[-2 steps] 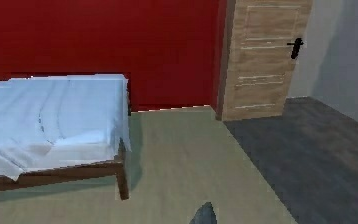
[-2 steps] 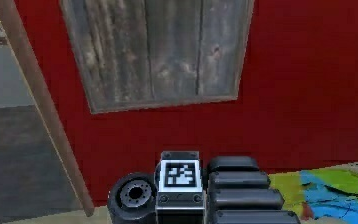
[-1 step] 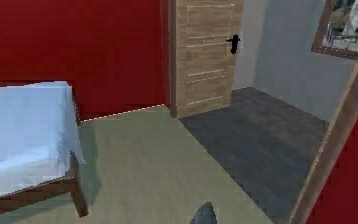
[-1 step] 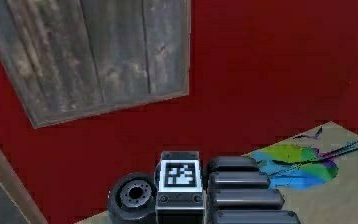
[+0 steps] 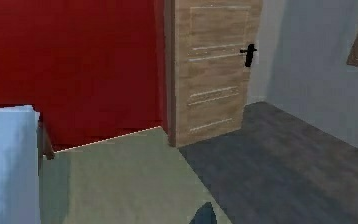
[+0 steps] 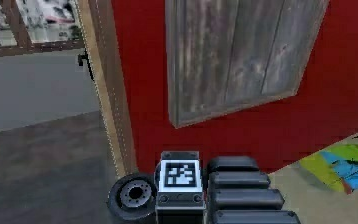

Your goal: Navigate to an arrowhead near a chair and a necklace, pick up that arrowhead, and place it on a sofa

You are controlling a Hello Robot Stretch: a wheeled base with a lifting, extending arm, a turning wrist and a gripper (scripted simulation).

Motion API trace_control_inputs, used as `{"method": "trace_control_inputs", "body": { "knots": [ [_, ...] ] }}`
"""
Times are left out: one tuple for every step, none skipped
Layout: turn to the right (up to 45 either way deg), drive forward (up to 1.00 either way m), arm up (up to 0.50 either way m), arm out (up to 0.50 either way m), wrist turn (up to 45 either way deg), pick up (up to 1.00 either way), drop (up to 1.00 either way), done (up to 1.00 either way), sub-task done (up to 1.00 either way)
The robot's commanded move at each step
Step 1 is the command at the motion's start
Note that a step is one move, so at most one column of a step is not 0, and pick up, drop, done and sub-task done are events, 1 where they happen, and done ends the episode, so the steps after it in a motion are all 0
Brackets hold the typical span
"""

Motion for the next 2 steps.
{"method": "trace_control_inputs", "body": {
  "knots": [
    [42.0, 0.00, 0.00, 0.00, 0.0, 0.00, 0.00, 0.00, 0.00],
    [0.0, 1.00, 0.00, 0.00, 0.0, 0.00, 0.00, 0.00, 0.00]
  ]
}}
